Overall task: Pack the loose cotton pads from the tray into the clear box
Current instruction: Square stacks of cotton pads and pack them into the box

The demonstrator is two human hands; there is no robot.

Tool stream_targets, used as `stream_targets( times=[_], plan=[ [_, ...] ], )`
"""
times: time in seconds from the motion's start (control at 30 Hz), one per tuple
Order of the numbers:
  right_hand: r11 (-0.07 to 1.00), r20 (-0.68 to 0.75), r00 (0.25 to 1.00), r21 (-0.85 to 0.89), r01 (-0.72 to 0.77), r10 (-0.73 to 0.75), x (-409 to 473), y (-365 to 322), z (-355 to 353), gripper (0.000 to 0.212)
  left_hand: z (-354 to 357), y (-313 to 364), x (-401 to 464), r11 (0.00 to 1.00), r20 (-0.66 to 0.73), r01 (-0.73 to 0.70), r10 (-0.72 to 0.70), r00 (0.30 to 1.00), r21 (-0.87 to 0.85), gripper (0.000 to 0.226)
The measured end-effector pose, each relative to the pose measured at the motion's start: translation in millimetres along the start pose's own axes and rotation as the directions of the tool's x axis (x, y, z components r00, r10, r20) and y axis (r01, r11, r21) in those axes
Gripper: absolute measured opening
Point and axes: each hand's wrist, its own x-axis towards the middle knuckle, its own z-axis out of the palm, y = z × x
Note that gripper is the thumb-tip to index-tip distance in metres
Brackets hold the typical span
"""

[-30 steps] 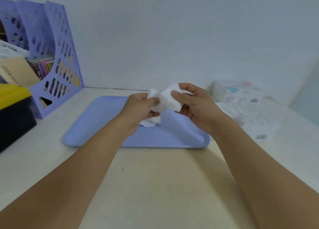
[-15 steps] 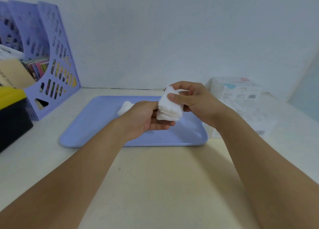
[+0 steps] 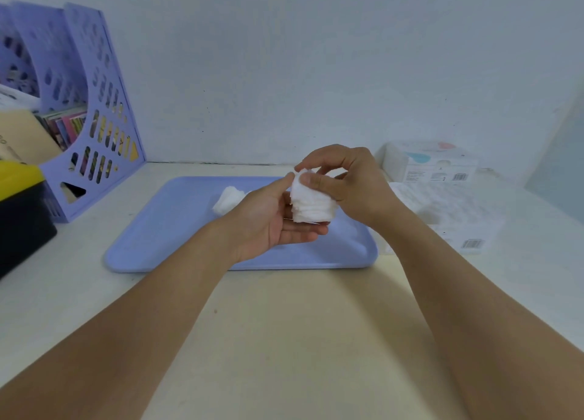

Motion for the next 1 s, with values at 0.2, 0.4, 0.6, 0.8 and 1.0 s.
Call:
stream_targets(
  times=[0.2, 0.4, 0.6, 0.8, 1.0],
  plan=[
    [1.000, -0.015, 1.000, 0.027, 0.016, -0.015, 1.1, -3.8, -2.8, 0.009, 3.8, 2.4, -3.3, 0.998, 0.005, -0.024, 0.024, 1.000, -0.057, 0.045],
    [0.961, -0.164, 0.986, 0.276, 0.010, 0.037, 4.3, -14.4, -15.6, 0.011, 3.0, -0.9, -0.5, 0.998, -0.085, -0.057, 0.053, 0.995, -0.041, 0.036],
    [0.971, 0.139, 0.982, 0.181, -0.153, 0.129, -2.0, -15.9, -19.6, 0.012, 8.0, -1.0, 0.2, 0.993, -0.109, -0.081, 0.091, 0.990, 0.089, 0.036],
    [0.996, 0.017, 0.997, 0.059, -0.074, 0.073, 2.0, -2.6, -9.3, 0.009, 9.4, -3.5, 0.7, 0.992, -0.116, -0.077, 0.088, 0.989, 0.096, 0.041],
    [0.968, -0.203, 0.951, 0.139, -0.209, 0.234, -5.2, -10.2, 16.3, 0.021, 12.3, -4.0, 3.3, 0.992, -0.121, -0.126, 0.128, 0.984, 0.027, 0.046]
  ],
)
